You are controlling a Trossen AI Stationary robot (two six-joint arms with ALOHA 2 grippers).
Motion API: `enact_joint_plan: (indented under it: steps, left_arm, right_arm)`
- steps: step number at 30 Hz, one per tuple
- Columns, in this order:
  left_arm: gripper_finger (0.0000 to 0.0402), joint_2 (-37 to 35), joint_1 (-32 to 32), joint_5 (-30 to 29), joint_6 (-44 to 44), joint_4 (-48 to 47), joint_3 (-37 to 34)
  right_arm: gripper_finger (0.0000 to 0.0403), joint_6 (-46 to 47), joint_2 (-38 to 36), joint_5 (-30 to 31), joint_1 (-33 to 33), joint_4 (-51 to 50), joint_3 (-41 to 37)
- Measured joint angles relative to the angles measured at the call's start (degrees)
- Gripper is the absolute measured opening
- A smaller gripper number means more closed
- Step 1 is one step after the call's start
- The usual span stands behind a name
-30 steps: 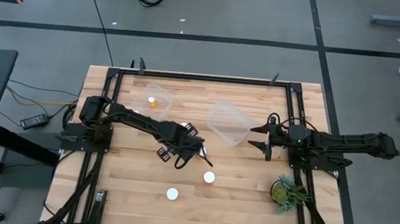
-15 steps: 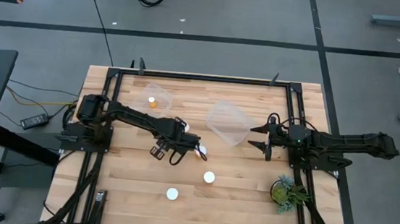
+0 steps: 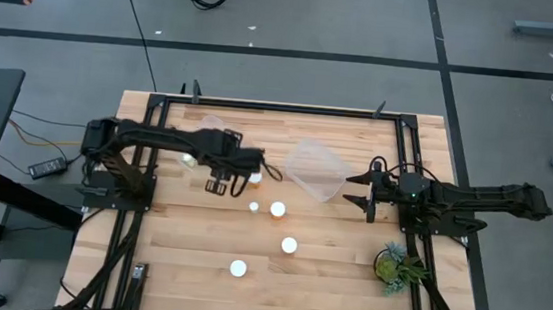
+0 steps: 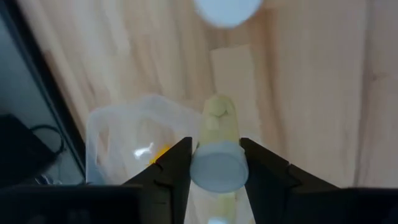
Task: Pick and place medicine bottles into bin by pill shape (circle, oval)
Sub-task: Put the small yellow pill bottle into the left transparent bin
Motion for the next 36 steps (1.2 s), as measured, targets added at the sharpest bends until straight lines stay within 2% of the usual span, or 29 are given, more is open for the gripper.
enact_joint_plan:
  steps: [16, 26, 36]
  left_arm:
    - [0.0137, -1.08, 11.04, 0.70, -4.39, -4.74, -0.07]
    - [0.0131, -1.08, 12.94, 2.70, -10.40, -5.52, -0.28]
    - [0.0131, -1.06, 13.00, 2.70, -8.81, -4.09, -11.17]
  right_arm:
    - [0.0276, 0.00, 0.02, 0.00, -0.01, -0.04, 0.00]
    - [0.0276, 0.00, 0.02, 0.00, 0.00, -0.05, 0.00]
    - [0.0276, 0.00, 0.02, 0.00, 0.01, -0.07, 0.00]
